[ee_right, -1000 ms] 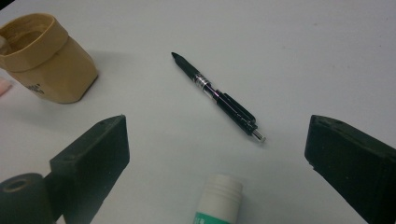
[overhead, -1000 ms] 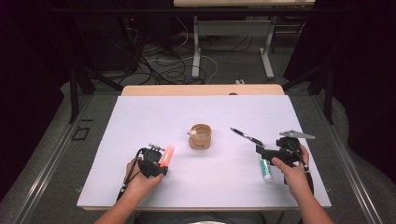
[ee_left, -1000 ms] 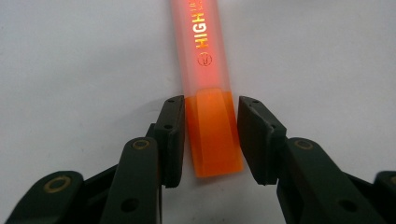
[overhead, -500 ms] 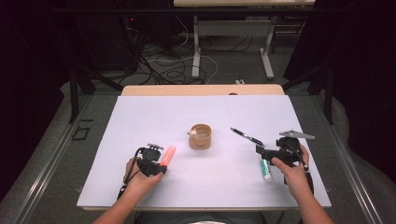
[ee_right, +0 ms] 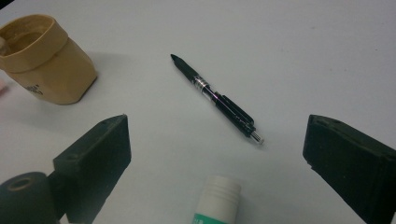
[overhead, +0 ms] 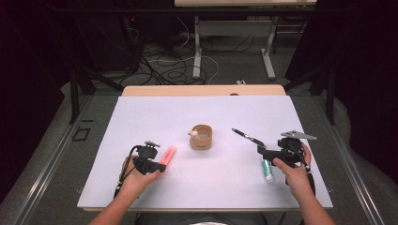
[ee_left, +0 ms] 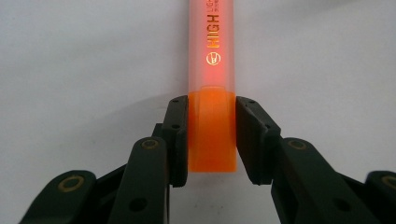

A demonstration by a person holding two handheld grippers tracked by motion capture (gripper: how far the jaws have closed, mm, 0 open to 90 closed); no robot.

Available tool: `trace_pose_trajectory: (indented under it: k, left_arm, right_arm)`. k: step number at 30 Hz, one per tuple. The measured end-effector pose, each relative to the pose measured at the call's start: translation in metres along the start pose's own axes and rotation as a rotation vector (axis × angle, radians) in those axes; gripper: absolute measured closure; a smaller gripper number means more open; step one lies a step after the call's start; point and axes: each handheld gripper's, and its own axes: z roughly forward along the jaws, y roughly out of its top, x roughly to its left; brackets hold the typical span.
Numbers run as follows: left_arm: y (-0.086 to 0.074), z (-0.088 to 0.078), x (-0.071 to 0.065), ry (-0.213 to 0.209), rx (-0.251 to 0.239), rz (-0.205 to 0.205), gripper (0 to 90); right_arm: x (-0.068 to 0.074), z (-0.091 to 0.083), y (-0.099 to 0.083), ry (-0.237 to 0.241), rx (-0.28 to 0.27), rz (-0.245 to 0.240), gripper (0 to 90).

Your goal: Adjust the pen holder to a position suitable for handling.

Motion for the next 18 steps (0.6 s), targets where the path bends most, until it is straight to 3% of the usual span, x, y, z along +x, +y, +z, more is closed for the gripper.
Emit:
trace_pose_trajectory:
  k: [6,11,13,15,18]
  left_arm:
    - [0.002,-0.016,0.006,-0.065,-0.023,-0.008,67.0]
    - [0.003,-0.026,0.006,-0.121,-0.033,0.016,67.0]
    - [0.003,-0.028,0.005,-0.134,-0.026,0.027,67.0]
    - [0.003,-0.029,0.004,-0.149,-0.024,0.035,67.0]
    - [0.002,-0.03,0.0,-0.16,-0.021,0.056,66.9]
  right_arm:
    - [0.005,0.001,0.0,0.014,0.01,-0.012,7.4]
    - [0.013,-0.002,0.001,0.013,-0.032,-0.093,7.5]
    - [0.018,-0.003,0.001,0.032,-0.043,-0.091,7.7]
    - [0.022,-0.003,0.0,0.05,-0.059,-0.13,9.0]
    - [0.03,-0.003,-0.001,0.038,-0.062,-0.206,14.9]
